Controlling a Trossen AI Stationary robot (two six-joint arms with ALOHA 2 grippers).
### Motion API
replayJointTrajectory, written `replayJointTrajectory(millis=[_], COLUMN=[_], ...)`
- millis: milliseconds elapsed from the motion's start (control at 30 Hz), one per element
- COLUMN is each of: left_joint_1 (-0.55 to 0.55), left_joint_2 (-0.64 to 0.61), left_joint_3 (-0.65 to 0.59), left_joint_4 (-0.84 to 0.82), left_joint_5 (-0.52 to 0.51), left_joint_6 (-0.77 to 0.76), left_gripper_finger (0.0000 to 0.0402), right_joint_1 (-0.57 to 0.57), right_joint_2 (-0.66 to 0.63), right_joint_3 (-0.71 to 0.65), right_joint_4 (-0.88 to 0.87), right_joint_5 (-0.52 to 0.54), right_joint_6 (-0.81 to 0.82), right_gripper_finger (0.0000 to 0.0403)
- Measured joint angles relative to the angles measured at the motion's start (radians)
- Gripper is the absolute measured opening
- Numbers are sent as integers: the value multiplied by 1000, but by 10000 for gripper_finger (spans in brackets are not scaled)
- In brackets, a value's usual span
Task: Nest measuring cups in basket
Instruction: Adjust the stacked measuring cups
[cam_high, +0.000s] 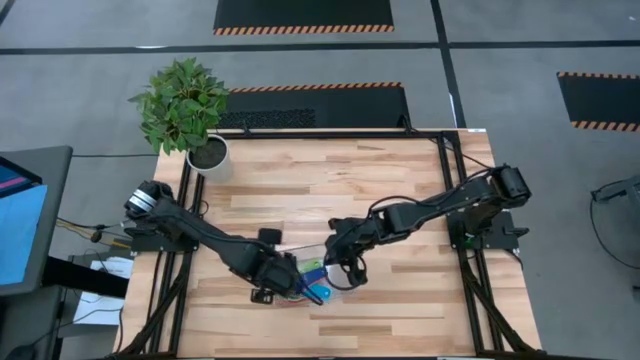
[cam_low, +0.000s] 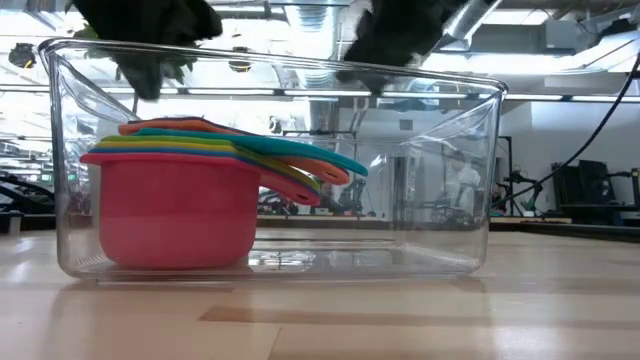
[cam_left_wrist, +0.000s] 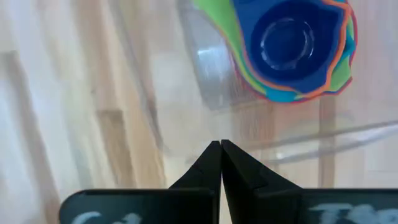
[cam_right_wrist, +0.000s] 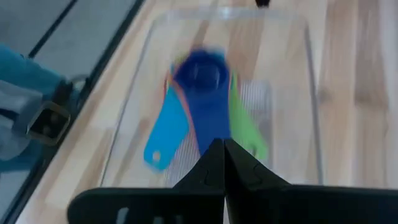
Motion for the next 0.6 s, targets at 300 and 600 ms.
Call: replayJointTrajectory(millis=[300,600], left_joint_1=[-85,-261], left_joint_2=[-90,-216], left_joint_3=[-5,-203], left_joint_4=[-68,31], left_joint_5=[-69,-103], left_joint_6=[-152,-428], left_gripper_finger=[0,0], right_joint_1=[-3,-2], right_joint_2=[214,331], right_joint_3=[307,508], right_joint_4=[-175,-298], right_joint_5=[1,81], right_joint_6=[-88,-47], right_gripper_finger=[7,8])
